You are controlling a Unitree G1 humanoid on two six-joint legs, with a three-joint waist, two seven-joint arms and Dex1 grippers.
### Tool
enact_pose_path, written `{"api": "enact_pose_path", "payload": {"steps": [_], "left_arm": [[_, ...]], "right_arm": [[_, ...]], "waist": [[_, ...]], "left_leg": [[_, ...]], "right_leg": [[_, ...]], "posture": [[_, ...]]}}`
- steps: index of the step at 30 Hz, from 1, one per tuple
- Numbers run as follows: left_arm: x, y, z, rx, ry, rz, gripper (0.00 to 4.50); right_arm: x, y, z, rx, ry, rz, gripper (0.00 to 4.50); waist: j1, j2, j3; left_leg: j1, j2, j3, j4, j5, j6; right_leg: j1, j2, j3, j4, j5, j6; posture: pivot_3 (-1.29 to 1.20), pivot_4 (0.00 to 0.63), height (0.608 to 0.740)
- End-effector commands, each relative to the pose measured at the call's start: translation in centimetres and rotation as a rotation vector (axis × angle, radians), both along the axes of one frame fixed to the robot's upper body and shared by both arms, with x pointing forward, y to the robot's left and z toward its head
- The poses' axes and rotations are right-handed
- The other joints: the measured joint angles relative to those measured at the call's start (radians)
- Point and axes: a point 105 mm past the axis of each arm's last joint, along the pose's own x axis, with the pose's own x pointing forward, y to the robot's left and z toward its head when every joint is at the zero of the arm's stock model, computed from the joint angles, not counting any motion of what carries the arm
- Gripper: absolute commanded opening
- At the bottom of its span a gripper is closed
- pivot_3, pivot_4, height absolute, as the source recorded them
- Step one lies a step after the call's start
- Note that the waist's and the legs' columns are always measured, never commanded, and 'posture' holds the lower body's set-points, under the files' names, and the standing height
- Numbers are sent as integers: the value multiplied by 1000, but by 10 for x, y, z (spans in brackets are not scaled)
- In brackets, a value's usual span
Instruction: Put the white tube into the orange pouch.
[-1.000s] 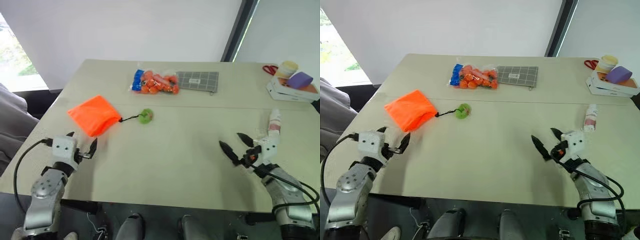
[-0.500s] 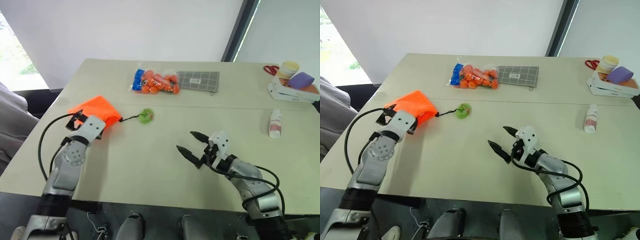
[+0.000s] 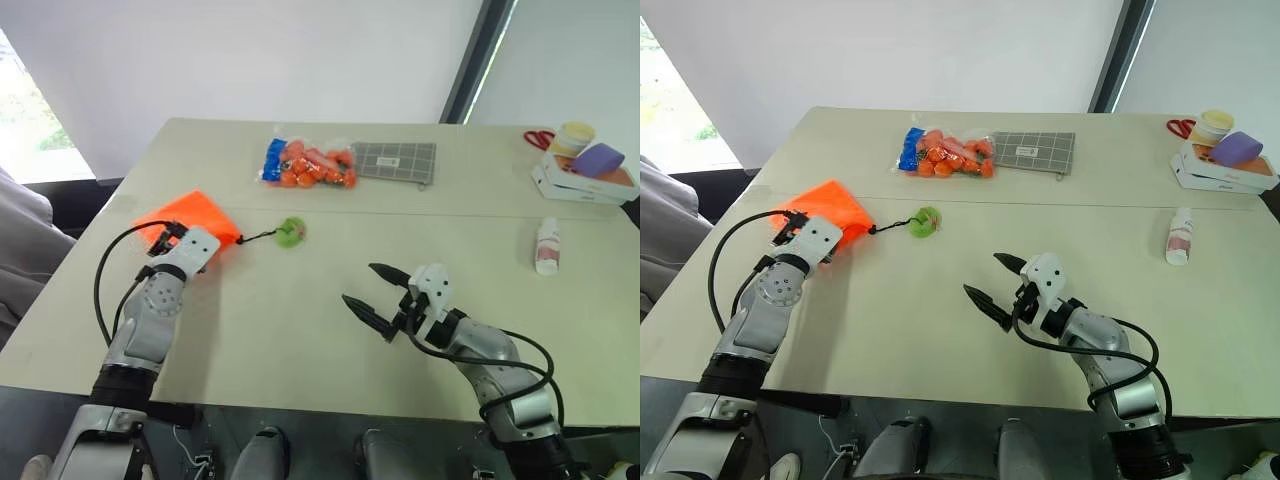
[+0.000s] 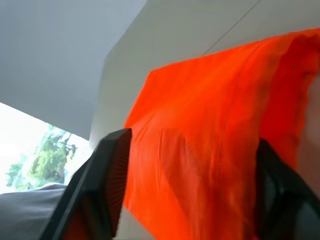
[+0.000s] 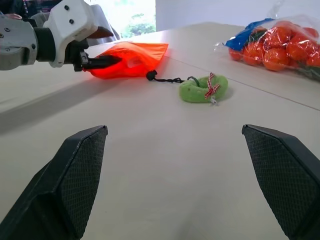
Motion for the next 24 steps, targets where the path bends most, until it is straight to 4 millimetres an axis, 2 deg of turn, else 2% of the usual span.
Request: {"api": "enact_pose_path", "payload": {"steps": [1,3,9,12,15,19,24], "left_arm": [[1,-3,17,2,-58,-8,1112],[1,-2,18,-1,-59,-5,63],[0,0,16,-15,-45,1,21],[-1,-11,17,-97,-36,-53,21],[-4,-29,23,-166,-47,-132,21],[-13,-64,24,-213,-27,-258,21],[-26,-108,25,-269,8,-388,21]], "right_arm": [[-4,5,10,1,-43,26,4500],[-4,5,10,0,-45,27,4500],[-1,6,11,1,-59,25,4500],[5,4,15,10,-75,0,4500],[7,3,17,14,-85,-15,4500],[9,1,19,12,-93,-26,4500],[17,-14,25,4,-108,-81,4500]], "waist": [[0,0,0],[-1,0,0],[-1,0,0],[-1,0,0],[1,0,0],[0,0,0],[1,-1,0]], "left_leg": [[0,0,0,0,0,0],[0,0,0,0,0,0],[0,0,0,0,0,0],[0,0,0,0,0,0],[0,0,0,1,0,0],[0,0,0,1,0,0],[0,0,0,1,0,0]], "right_leg": [[0,0,0,0,0,0],[0,0,0,0,0,0],[0,0,0,0,0,0],[0,0,0,1,0,0],[0,0,0,1,0,0],[1,0,0,1,0,0],[1,0,0,1,0,0]], "posture": [[0,150,724],[0,150,724],[0,150,724],[0,150,724],[0,150,724],[0,150,724],[0,150,724]]}}
